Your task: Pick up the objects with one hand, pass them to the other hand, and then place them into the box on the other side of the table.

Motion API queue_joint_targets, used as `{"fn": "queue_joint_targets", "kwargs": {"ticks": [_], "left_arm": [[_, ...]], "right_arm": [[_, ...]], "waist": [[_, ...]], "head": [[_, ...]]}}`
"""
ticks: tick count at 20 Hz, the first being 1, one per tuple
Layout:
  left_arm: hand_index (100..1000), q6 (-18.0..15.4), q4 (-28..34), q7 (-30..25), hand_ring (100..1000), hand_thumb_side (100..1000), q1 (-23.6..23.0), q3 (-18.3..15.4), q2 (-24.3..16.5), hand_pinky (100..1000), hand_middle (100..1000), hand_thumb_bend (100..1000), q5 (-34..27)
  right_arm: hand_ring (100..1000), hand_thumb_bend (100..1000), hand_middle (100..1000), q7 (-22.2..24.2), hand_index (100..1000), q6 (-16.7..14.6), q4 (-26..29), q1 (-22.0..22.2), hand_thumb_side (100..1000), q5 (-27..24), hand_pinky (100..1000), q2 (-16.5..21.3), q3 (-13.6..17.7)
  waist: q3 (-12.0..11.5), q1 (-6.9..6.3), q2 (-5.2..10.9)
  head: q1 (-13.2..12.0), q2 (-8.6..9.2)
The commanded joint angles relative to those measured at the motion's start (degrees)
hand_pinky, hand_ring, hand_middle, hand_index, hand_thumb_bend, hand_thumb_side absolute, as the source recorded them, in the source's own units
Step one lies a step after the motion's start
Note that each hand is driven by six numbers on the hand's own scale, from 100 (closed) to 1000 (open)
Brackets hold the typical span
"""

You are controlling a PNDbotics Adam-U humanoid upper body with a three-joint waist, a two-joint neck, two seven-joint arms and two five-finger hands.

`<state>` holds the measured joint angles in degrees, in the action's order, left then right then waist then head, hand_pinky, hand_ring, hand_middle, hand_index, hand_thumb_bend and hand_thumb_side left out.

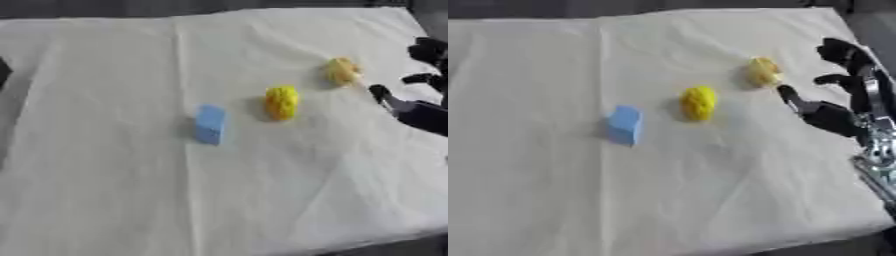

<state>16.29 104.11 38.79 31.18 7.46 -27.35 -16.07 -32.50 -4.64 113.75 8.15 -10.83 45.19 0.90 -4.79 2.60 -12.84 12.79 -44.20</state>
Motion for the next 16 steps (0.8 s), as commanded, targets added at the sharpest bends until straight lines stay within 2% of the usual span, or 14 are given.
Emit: {"fn": "queue_joint_targets", "kwargs": {"ticks": [1, 11, 16], "left_arm": [[871, -0.60, 0.42, -0.30, 816, 742, 0.48, -0.78, -0.26, 709, 789, 214, 1.12], [863, -0.81, 0.36, -0.87, 812, 738, 0.30, -0.62, 0.41, 708, 784, 216, 1.78], [861, -0.62, 0.50, -1.03, 811, 733, 0.52, -0.42, 0.40, 709, 781, 215, 1.97]], "right_arm": [[861, 527, 762, -0.50, 846, -0.05, 0.84, 0.05, 100, -0.19, 637, 0.99, 0.39], [858, 529, 760, -0.56, 843, -0.12, 0.84, 0.24, 100, -0.26, 634, 1.09, 0.45], [866, 552, 772, 1.08, 853, 0.81, 0.84, -1.48, 100, 0.99, 646, 3.18, 0.63]], "waist": [[0.19, 0.21, -0.01], [-0.02, -0.15, 0.32], [-0.37, -0.34, 0.28]], "head": [[-0.24, 0.08], [-0.39, 0.08], [0.01, 0.08]]}}
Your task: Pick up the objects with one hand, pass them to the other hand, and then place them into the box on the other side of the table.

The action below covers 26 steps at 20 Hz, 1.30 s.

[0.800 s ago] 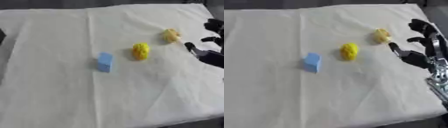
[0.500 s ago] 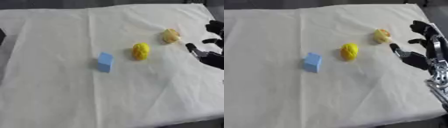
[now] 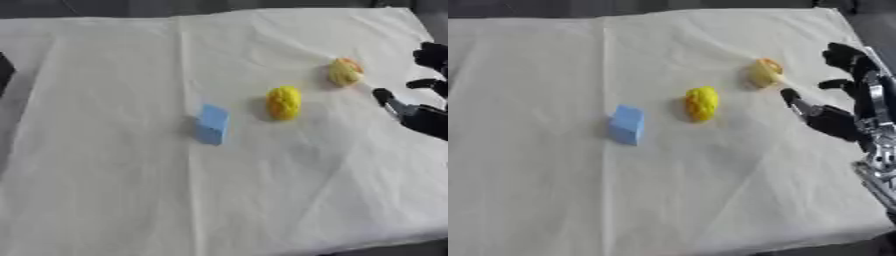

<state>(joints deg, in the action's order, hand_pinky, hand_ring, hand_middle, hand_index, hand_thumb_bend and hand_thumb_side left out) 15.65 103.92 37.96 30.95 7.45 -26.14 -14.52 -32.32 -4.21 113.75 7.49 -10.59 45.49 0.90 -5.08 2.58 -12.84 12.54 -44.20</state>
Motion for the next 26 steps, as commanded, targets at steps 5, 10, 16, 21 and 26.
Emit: {"fn": "queue_joint_targets", "kwargs": {"ticks": [5, 10, 16, 21, 26], "left_arm": [[857, 0.25, 0.86, -0.46, 810, 730, 0.81, -0.37, -0.83, 709, 775, 216, 0.72], [848, 0.36, 0.76, -0.33, 809, 732, 0.54, -0.36, -1.21, 709, 769, 218, 0.61], [846, 0.57, 0.24, 0.93, 806, 764, -0.57, -1.02, -2.78, 708, 764, 182, -0.04], [840, 0.47, -0.01, 1.82, 803, 732, -1.39, -1.81, -4.21, 706, 760, 209, -0.85], [839, 0.74, -0.43, 2.71, 801, 726, -2.05, -2.73, -7.04, 706, 757, 202, -1.57]], "right_arm": [[867, 555, 773, 2.75, 854, 1.54, 0.84, -2.47, 100, 0.71, 647, 4.68, 0.81], [878, 566, 792, 3.88, 863, 2.48, 0.84, -3.95, 112, 1.34, 674, 6.16, -0.39], [893, 641, 812, 8.99, 875, 7.57, 0.84, -12.22, 111, 4.28, 698, 11.01, -7.22], [896, 578, 816, 13.65, 870, 12.23, 0.84, -18.80, 161, 4.96, 704, 10.38, -11.10], [895, 572, 814, 17.73, 863, 16.57, 0.84, -21.38, 168, 6.82, 712, 8.94, -13.35]], "waist": [[-0.44, -0.39, 0.34], [-0.59, -0.04, 0.69], [-0.54, 0.19, 1.85], [-0.19, 0.48, 2.16], [0.06, 0.65, 2.12]], "head": [[0.75, 0.08], [1.39, 0.08], [3.59, 0.08], [3.88, 0.08], [3.70, 0.08]]}}
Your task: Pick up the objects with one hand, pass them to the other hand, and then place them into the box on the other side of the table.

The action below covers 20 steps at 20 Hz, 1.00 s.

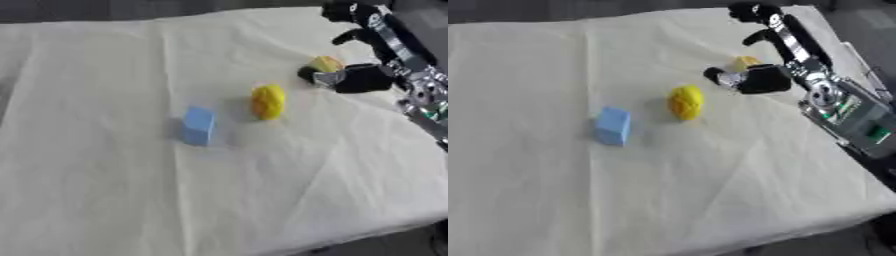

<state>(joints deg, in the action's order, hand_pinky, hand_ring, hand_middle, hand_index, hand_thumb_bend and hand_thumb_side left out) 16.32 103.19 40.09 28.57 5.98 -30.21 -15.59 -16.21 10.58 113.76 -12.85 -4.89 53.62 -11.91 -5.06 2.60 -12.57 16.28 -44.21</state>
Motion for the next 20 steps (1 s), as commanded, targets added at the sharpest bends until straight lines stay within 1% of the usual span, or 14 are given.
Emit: {"fn": "queue_joint_targets", "kwargs": {"ticks": [1, 6, 9, 12, 13, 14, 18, 20], "left_arm": [[838, 0.15, 0.14, 0.78, 801, 722, 0.25, -1.52, -3.68, 706, 756, 200, -0.67], [839, 0.95, -0.26, 0.71, 801, 704, 0.44, -1.97, -7.50, 713, 756, 190, -0.87], [841, 2.26, -0.77, -0.20, 802, 696, 0.86, -1.46, -10.36, 720, 757, 182, -0.92], [843, 3.56, -0.79, -1.62, 802, 685, 1.84, -0.45, -12.56, 722, 758, 178, -0.84], [843, 4.00, -0.78, -2.12, 802, 682, 2.26, -0.09, -13.14, 723, 757, 177, -0.78], [843, 4.45, -0.78, -2.68, 802, 675, 2.75, 0.32, -13.71, 723, 758, 175, -0.66], [844, 6.28, -0.74, -5.15, 803, 662, 5.04, 2.07, -15.39, 725, 759, 170, -0.27], [844, 7.23, -0.79, -6.42, 803, 654, 6.22, 3.08, -16.12, 727, 760, 168, -0.11]], "right_arm": [[894, 571, 814, 2.39, 862, 2.58, 0.83, -1.46, 169, 1.64, 715, 0.59, -1.21], [889, 570, 808, 6.04, 853, 6.68, 0.83, -4.29, 176, 4.16, 724, -0.03, -4.51], [887, 570, 804, 8.58, 847, 9.27, 0.83, -6.46, 178, 5.21, 725, -0.99, -6.60], [891, 574, 807, 11.21, 852, 11.91, 0.83, -8.74, 179, 5.88, 728, -2.70, -8.57], [892, 655, 807, 12.03, 856, 12.65, 0.83, -9.37, 163, 6.09, 731, -3.21, -9.05], [893, 577, 809, 12.83, 857, 13.20, 0.83, -9.93, 180, 6.36, 732, -3.63, -9.48], [894, 580, 811, 14.83, 859, 14.83, 0.83, -11.39, 179, 7.55, 732, -4.66, -10.24], [894, 586, 811, 15.31, 860, 15.87, 0.83, -11.82, 180, 7.91, 730, -5.10, -10.55]], "waist": [[0.02, 0.66, 1.84], [-0.31, 1.01, 2.03], [-0.81, 1.41, 2.28], [-1.81, 1.94, 2.57], [-2.15, 2.09, 2.65], [-2.56, 2.23, 2.76], [-4.45, 2.50, 3.10], [-5.56, 2.48, 3.19]], "head": [[-0.16, 0.09], [-0.19, 0.09], [-0.09, 0.09], [0.16, 0.09], [0.28, 0.09], [0.47, 0.09], [1.42, 0.09], [2.32, 0.09]]}}
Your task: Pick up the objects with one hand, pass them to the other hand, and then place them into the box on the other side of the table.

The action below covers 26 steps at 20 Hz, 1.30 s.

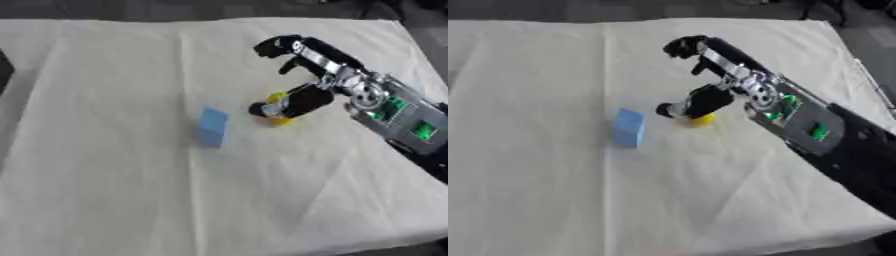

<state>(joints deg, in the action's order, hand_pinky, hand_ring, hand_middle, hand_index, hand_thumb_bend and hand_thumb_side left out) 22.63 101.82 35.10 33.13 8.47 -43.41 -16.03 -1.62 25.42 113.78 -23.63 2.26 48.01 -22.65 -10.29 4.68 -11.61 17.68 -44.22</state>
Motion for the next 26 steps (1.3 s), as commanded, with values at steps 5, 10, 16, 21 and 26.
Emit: {"fn": "queue_joint_targets", "kwargs": {"ticks": [5, 10, 16, 21, 26], "left_arm": [[845, 3.18, 0.45, -4.58, 804, 635, 4.84, 2.99, -4.29, 731, 762, 165, 0.83], [846, 5.44, 0.17, -7.80, 805, 619, 8.36, 5.45, -5.28, 734, 764, 164, 1.63], [846, 6.45, 0.09, -9.55, 806, 617, 10.33, 6.44, -4.57, 735, 764, 164, 2.61], [845, 6.41, 0.00, -9.69, 806, 619, 10.89, 6.66, -4.10, 735, 763, 161, 2.81], [845, 6.27, -0.01, -9.32, 806, 628, 11.02, 6.64, -3.71, 734, 762, 158, 2.60]], "right_arm": [[894, 603, 810, 1.82, 860, 4.38, 0.82, -2.01, 189, 1.06, 728, -1.10, -1.16], [894, 633, 807, 2.32, 860, 8.22, 0.82, -2.37, 205, 1.29, 723, -2.78, -2.43], [891, 673, 795, 0.99, 864, 13.66, 0.82, -2.18, 221, 0.47, 716, -4.68, -3.05], [893, 676, 787, -0.12, 861, 17.53, 0.82, -2.20, 225, 0.06, 727, -5.27, -3.52], [894, 665, 781, -0.79, 856, 20.07, 0.82, -2.14, 218, 1.46, 740, -5.42, -3.71]], "waist": [[-2.63, 0.28, 2.46], [-4.26, 0.21, 2.74], [-5.06, 0.42, 2.80], [-5.23, 0.58, 2.41], [-5.40, 0.68, 1.57]], "head": [[3.26, 0.10], [5.04, 0.10], [6.48, 0.10], [6.78, 0.10], [7.06, 0.10]]}}
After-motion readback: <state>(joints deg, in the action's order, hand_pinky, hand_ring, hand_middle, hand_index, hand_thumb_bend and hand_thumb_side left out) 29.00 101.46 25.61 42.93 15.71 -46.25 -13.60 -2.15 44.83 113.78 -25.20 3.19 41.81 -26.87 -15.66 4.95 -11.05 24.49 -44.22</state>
